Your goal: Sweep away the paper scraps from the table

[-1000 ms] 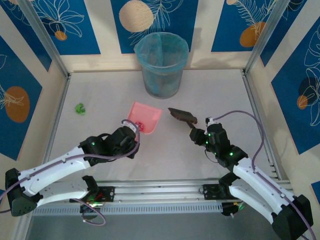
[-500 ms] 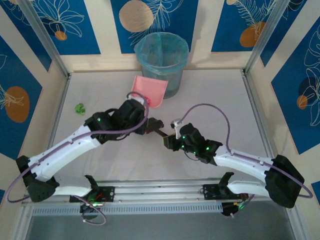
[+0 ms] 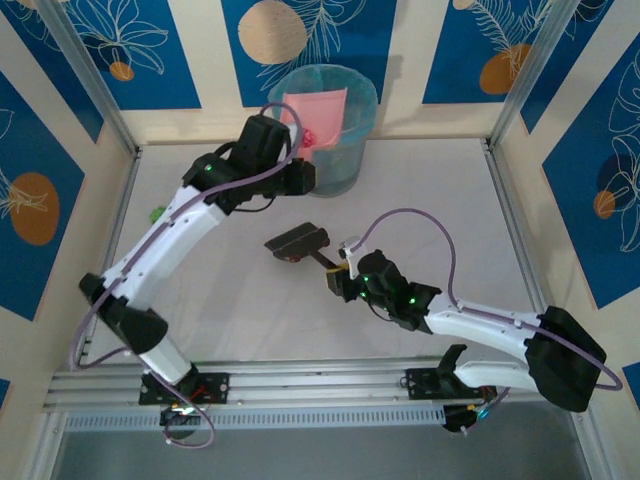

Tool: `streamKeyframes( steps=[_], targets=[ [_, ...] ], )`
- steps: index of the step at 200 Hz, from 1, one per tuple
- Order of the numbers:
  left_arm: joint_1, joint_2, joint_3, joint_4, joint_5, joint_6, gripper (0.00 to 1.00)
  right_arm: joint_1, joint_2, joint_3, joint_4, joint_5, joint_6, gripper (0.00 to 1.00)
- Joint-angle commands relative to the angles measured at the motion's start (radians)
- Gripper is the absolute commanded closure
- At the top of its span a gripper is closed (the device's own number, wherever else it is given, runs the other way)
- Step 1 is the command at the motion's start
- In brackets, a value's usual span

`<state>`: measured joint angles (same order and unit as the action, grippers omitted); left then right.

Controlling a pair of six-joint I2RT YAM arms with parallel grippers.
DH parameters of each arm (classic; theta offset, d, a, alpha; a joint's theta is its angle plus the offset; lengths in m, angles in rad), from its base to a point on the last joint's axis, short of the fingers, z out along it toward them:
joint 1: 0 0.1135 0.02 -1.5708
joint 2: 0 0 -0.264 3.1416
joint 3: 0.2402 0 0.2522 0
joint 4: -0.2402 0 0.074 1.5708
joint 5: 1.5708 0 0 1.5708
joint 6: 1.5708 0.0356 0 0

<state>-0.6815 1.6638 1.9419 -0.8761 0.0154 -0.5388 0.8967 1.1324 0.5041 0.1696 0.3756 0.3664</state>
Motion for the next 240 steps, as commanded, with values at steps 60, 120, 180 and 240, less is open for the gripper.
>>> streamKeyframes(
  steps=[60,120,180,240],
  targets=[
    [0.094,0.368,0.417,0.189,0.401,-0.353,1.0,-0.042,-0.11,-0.059,0.108,0.025,-0.076,1.0],
    [0.141,0.486,0.42,0.636,0.474,-0.773,1.0,-0.065,-0.122,-0.068,0.108,0.017,-0.09,1.0],
    [0.168,0.574,0.413,0.925,0.418,-1.065,0.99,-0.083,-0.102,-0.068,0.11,0.004,-0.096,1.0],
    [0.166,0.587,0.37,1.065,0.363,-1.164,1.0,-0.087,-0.068,-0.049,0.099,-0.019,-0.099,1.0]
  ],
)
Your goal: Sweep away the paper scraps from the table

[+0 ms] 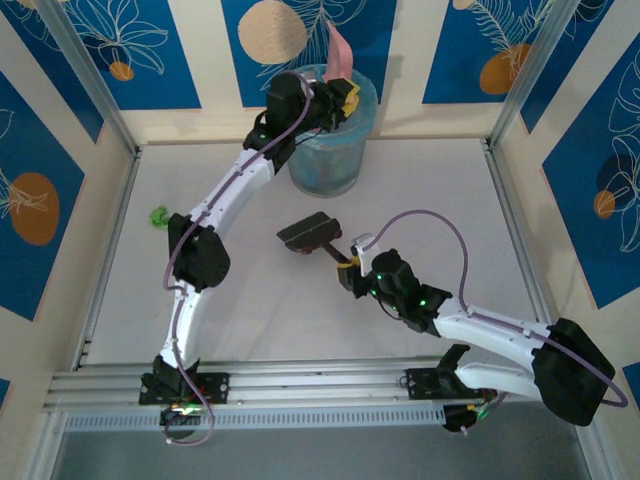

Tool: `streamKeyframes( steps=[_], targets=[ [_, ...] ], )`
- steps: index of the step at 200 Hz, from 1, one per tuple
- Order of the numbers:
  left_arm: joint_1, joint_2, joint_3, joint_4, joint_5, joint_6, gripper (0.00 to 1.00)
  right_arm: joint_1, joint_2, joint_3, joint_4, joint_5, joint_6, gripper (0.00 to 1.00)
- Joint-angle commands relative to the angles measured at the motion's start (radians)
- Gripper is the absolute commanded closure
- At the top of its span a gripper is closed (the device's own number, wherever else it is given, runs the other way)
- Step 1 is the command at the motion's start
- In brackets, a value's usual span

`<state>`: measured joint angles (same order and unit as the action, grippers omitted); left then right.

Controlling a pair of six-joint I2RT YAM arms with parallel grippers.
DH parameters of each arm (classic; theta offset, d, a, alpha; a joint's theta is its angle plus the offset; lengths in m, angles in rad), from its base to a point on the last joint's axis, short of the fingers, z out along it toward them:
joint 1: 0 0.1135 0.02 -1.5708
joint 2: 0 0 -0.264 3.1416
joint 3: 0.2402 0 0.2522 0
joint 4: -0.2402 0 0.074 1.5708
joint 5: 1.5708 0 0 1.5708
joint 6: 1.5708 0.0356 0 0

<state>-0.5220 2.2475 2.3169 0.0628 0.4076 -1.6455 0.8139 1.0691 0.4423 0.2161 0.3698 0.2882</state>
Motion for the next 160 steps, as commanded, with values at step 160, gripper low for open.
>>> streamKeyframes(
  steps=[160],
  targets=[
    [-0.062,-0.511,-0.686,0.172,0.113,0.234,1.0,-0.006,-0.009,0.008,0.028,0.018,-0.023,1.0]
  ],
)
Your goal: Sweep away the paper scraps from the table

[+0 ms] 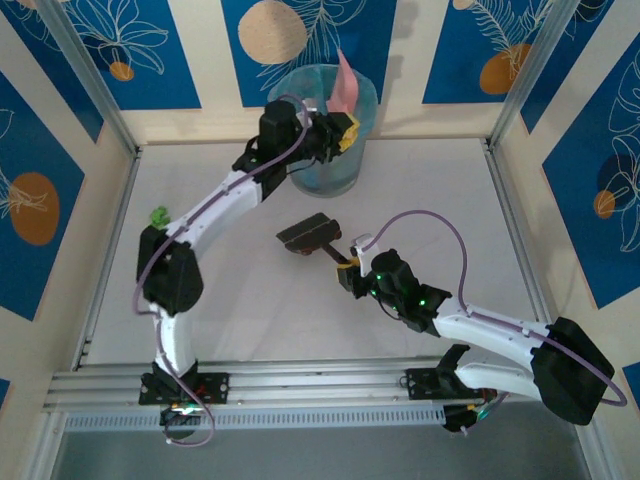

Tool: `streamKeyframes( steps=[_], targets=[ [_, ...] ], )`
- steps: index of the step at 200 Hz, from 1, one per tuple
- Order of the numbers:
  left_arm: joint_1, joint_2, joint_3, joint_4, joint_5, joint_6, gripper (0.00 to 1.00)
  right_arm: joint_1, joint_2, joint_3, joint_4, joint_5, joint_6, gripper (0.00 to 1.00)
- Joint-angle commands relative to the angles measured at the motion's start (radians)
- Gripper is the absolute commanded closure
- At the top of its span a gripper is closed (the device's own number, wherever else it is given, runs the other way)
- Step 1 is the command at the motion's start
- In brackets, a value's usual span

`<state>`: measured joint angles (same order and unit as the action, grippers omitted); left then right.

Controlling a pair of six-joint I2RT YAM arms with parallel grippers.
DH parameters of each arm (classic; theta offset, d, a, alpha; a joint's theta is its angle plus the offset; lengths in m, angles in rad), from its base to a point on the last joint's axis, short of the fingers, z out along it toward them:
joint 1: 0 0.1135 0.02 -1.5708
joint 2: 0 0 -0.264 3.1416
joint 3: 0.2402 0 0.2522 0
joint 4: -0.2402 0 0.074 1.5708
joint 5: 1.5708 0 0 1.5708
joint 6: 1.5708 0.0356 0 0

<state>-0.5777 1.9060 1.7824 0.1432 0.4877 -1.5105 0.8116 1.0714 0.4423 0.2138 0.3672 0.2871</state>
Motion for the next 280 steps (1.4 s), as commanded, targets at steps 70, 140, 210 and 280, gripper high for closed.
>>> streamKeyframes(
  steps=[70,140,210,280],
  targets=[
    [-0.01,-0.627,-0.63,-0.27,-0.03,0.565,1.0,-0.005,-0.007,0.01,0.027,-0.003,-0.005,1.0],
    [-0.024,-1.114,-1.028,-0.549,-0.397,0.835,1.0,-0.003,0.024,-0.001,0.08,-0.04,0.001,1.0],
    [-0.025,-1.395,-1.287,-0.572,-0.685,0.893,1.0,0.073,0.101,0.108,0.08,-0.041,-0.032,1.0],
    [-0.024,-1.518,-1.287,-0.777,-1.032,0.804,1.0,0.139,0.535,0.602,0.081,-0.098,-0.084,1.0]
  ],
)
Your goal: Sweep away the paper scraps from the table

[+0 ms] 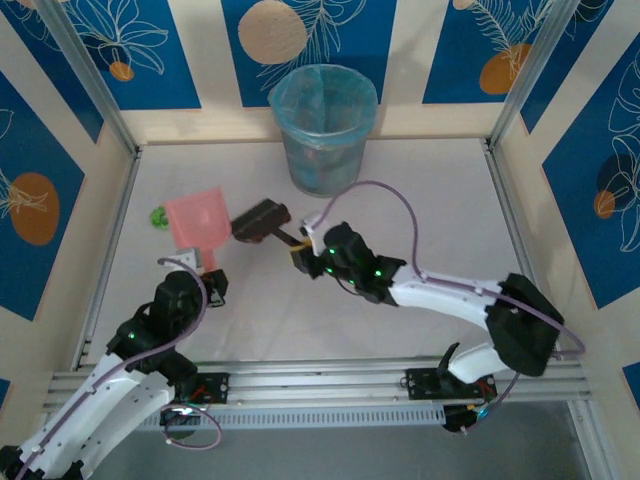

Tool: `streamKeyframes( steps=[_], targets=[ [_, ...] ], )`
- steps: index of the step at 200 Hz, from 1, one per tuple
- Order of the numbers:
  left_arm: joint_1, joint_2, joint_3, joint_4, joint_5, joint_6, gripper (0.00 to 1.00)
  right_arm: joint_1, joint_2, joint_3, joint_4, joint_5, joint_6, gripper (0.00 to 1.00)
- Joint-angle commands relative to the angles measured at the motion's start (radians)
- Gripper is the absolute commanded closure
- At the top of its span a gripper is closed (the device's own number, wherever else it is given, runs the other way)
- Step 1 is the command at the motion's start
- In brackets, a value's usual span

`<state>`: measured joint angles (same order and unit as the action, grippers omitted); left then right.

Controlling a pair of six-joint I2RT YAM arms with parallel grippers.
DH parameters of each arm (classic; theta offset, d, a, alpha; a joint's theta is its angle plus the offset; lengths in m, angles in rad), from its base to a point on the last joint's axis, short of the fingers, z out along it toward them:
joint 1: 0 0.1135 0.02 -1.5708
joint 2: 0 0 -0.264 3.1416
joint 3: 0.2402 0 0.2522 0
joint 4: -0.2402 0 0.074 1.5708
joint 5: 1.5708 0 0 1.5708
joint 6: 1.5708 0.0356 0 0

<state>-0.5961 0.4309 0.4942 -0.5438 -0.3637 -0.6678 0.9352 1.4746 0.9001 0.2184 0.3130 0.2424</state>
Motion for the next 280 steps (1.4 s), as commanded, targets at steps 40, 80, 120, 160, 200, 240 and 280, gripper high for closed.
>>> streamKeyframes(
  steps=[40,80,120,160,200,240,280],
  targets=[
    [-0.004,-0.1,0.004,-0.159,-0.285,-0.067,1.0,0.032,0.378,0.409,0.106,-0.083,-0.062,1.0],
    [-0.004,-0.123,0.004,-0.199,-0.348,-0.09,1.0,0.044,0.566,0.635,0.096,-0.151,-0.063,1.0],
    [-0.004,-0.125,0.014,-0.228,-0.397,-0.096,1.0,0.045,0.757,0.859,0.056,-0.186,-0.052,1.0],
    [-0.003,-0.13,0.012,-0.24,-0.414,-0.104,1.0,0.047,0.914,1.062,0.007,-0.204,-0.067,1.0],
    [-0.003,-0.126,0.01,-0.239,-0.422,-0.104,1.0,0.039,1.046,1.227,-0.024,-0.225,-0.069,1.0],
    [-0.003,-0.124,0.01,-0.24,-0.428,-0.104,1.0,0.033,1.185,1.433,-0.1,-0.271,-0.05,1.0],
    [-0.003,-0.124,0.011,-0.237,-0.425,-0.1,1.0,0.037,1.302,1.604,-0.18,-0.264,-0.053,1.0]
  ],
)
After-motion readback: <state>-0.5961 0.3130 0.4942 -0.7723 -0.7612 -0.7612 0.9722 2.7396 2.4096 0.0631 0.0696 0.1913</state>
